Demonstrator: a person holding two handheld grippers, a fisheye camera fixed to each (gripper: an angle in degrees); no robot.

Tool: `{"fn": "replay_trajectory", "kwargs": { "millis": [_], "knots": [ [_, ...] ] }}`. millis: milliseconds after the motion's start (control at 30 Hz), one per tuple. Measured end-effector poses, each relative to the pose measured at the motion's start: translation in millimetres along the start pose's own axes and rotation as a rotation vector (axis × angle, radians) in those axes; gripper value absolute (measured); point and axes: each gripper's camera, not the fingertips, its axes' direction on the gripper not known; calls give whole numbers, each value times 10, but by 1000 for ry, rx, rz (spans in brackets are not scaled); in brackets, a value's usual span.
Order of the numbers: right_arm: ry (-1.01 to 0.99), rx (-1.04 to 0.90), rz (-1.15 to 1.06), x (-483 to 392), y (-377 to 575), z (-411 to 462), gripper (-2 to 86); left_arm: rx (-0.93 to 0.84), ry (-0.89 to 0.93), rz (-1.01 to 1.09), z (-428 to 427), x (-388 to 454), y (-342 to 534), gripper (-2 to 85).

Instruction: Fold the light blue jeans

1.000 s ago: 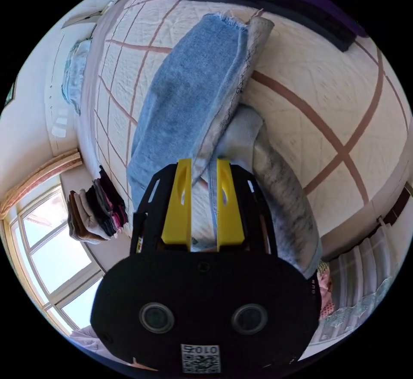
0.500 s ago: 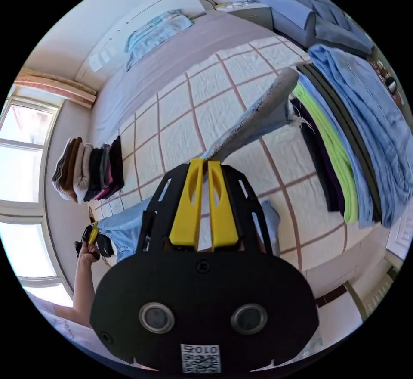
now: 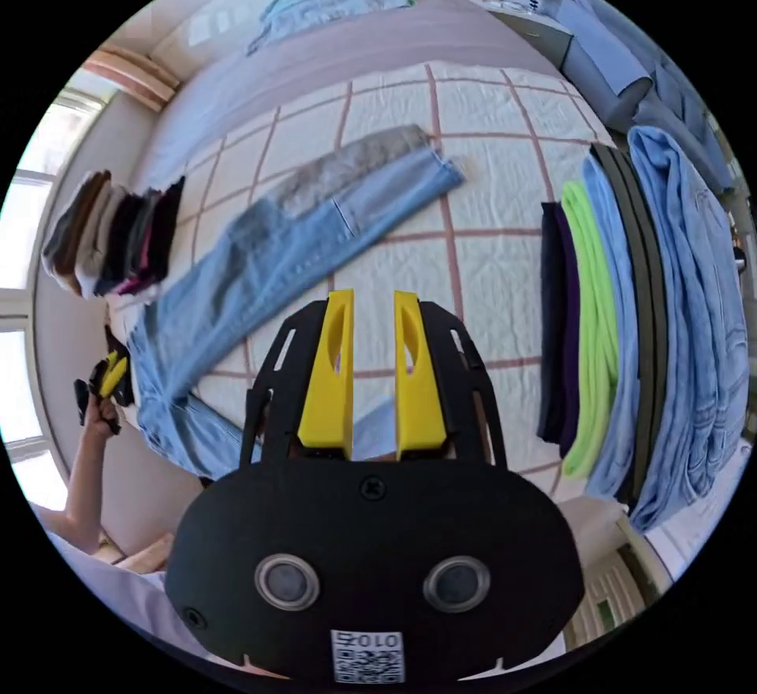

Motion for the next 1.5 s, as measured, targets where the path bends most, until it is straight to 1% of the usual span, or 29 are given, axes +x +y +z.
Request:
{"fn": "replay_trajectory", "kwargs": {
  "millis": [33,100,133,200,267,333,400,467,533,567,600,633,667,700,733,800,867,933,1000,1100,1167,1200,1267,1333,1400,1500],
  "knots": [
    [75,-61,-35,47,148,23,95,4,-22,-7,-57,-66,96,93],
    [163,-163,-96,99,310,62,112,12,-125,-78,-291,-342,477,89],
    [204,-226,-134,130,369,84,122,15,-143,-108,-349,-415,570,88],
    [226,-318,-165,197,394,112,129,56,-140,-248,-554,-697,925,81],
    [159,-398,-148,318,382,124,120,111,-88,-327,-667,-831,1140,74],
    [-6,-507,-104,452,383,57,73,143,-72,-345,-725,-846,1253,68],
    [-19,-482,-108,464,362,-278,55,90,-108,-315,-702,-766,1255,63],
    [70,-441,-139,416,397,-757,47,43,-138,-283,-675,-684,1214,61],
    [311,-353,-30,550,607,-1514,46,17,-152,-251,-673,-604,1167,59],
    [345,-324,13,623,691,-1690,46,1,-157,-230,-675,-560,1139,59],
    [368,-277,105,804,879,-1975,50,-16,-162,-211,-672,-522,1117,58],
    [383,-255,189,999,1062,-2135,56,-28,-165,-201,-667,-506,1108,58],
    [377,-246,204,1083,1138,-2168,60,-54,-171,-183,-654,-478,1094,58],
    [342,-233,187,1211,1244,-2160,68,-72,-179,-168,-646,-457,1092,58],
    [324,-258,141,1298,1295,-2102,75,-76,-180,-161,-644,-448,1095,59],
    [342,-355,113,1426,1302,-2108,78,-90,-167,-145,-651,-441,1130,61],
    [344,-344,167,1569,1308,-2372,71,-92,-178,-135,-704,-448,1182,63],
    [307,-288,260,1754,1382,-2791,65,-84,-208,-122,-801,-480,1255,67],
    [260,-297,273,1828,1413,-2978,69,-66,-279,-130,-976,-596,1387,74],
    [174,-365,157,1762,1332,-3088,74,12,-343,-191,-1276,-799,1573,84],
    [100,-441,111,1707,1226,-3057,66,74,-350,-227,-1465,-918,1655,89],
    [43,-449,78,1637,1118,-3132,61,100,-338,-246,-1570,-997,1678,92],
    [-26,-297,3,1403,887,-3518,58,141,-321,-263,-1727,-1086,1671,97],
    [-71,-119,-140,959,535,-4052,69,179,-331,-238,-1874,-1110,1592,103],
    [-116,-78,-217,674,237,-4315,79,184,-395,-180,-2013,-1107,1390,114],
    [-209,-90,-287,352,-228,-4666,75,187,-438,-149,-2151,-1179,1052,130]
  ]
}}
